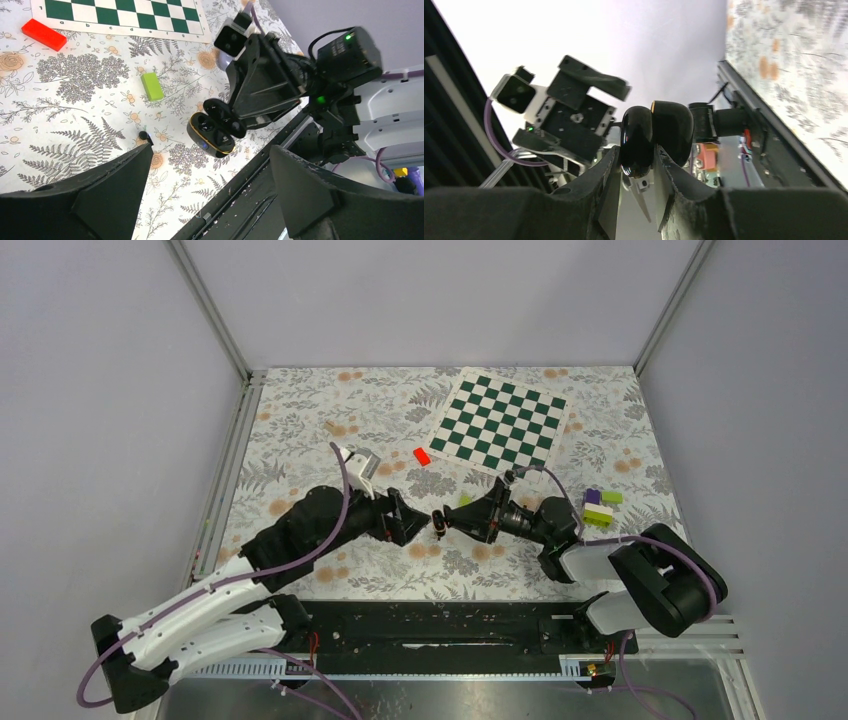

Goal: Insert the wireless bluetooth earbuds into the charging case
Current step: Pick up the earbud from the center of the board.

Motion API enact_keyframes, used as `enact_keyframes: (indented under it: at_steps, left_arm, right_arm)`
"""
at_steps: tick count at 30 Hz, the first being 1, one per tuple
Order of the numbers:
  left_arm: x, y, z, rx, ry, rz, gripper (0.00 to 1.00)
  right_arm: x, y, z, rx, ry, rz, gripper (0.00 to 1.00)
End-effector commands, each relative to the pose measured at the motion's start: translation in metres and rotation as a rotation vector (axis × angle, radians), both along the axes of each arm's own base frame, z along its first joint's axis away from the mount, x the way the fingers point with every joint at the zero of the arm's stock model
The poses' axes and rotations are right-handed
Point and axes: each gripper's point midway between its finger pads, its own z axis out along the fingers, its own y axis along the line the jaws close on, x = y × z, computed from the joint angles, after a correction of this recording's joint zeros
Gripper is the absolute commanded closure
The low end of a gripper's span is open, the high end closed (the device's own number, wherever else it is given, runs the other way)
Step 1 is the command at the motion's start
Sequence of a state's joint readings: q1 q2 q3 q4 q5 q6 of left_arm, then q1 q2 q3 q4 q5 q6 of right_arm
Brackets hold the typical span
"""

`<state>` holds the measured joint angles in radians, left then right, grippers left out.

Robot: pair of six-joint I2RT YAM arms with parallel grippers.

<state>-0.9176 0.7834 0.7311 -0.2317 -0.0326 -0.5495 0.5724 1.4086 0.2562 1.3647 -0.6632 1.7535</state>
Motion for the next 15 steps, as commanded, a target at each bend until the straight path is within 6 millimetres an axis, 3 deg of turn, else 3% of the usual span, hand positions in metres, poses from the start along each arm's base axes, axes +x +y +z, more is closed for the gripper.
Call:
enact_keyframes:
  at_steps: [1,6,10,13,15]
  left_arm:
    - [0.001,0.004,0.024,-0.055,-0.026,0.03,0.1]
    - [0.01,0.011,-0.011,-0.002,0.091,0.137,0.1]
    - [0.015,0.017,-0.058,0.09,0.261,0.254,0.12]
    - [0.014,0.013,-0.088,0.132,0.374,0.296,0.16]
    - [0.014,0.008,-0.103,0.151,0.433,0.309,0.17]
  right_arm:
    - [-0.007,-0.008,-0.025,-0.077,-0.041,0.004,1.0]
    - [-0.015,-0.016,-0.061,-0.215,-0.034,0.038,1.0]
    - [-0.033,-0.037,-0.102,-0.427,-0.017,0.081,1.0]
    - [-0.047,-0.07,-0.126,-0.735,-0.056,0.081,1.0]
    - [-0.044,-0.1,-0.126,-0.936,-0.126,0.015,1.0]
